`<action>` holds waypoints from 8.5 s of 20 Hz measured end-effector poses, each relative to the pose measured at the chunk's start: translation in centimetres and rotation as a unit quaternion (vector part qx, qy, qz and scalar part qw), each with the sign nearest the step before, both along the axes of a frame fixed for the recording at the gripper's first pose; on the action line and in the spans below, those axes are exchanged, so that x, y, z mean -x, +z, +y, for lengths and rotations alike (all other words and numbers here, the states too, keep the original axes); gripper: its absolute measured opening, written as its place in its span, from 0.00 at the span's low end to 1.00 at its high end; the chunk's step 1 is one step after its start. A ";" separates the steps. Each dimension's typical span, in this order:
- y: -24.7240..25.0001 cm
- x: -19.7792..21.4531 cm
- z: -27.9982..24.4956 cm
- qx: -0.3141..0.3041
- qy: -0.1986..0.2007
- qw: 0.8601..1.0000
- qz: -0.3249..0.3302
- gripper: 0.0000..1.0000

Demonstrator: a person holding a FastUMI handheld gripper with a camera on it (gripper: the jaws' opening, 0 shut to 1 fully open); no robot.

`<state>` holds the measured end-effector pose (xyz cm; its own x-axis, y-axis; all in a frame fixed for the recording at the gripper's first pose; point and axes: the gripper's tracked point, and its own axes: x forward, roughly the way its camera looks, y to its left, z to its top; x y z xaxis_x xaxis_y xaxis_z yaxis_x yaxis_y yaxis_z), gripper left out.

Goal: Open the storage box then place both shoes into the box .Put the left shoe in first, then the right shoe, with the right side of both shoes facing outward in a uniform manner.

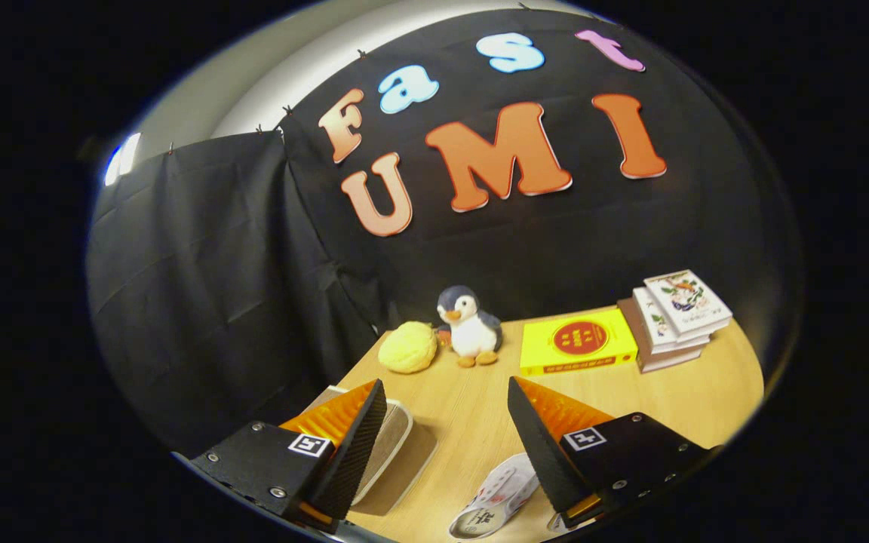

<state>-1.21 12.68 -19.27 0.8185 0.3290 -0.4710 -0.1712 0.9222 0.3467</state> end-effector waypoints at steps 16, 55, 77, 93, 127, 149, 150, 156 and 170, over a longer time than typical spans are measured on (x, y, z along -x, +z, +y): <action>-12.4 7.6 12.2 -0.116 0.127 0.955 0.240 0.96; 3.2 4.4 27.7 -0.367 0.200 0.872 0.253 0.16; -2.7 0.9 24.3 -0.188 0.061 0.966 0.165 0.77; -16.9 10.0 -1.7 0.091 -0.070 0.969 0.218 0.86; -19.8 8.0 -5.1 0.064 -0.142 0.951 0.268 0.05; -8.4 1.5 17.2 0.008 -0.060 0.964 0.260 0.05; -8.9 1.5 18.2 0.011 -0.057 0.962 0.268 0.04; -13.9 1.6 21.9 0.061 -0.057 0.950 0.301 0.05; -21.5 2.2 26.6 0.073 -0.058 0.914 0.396 0.12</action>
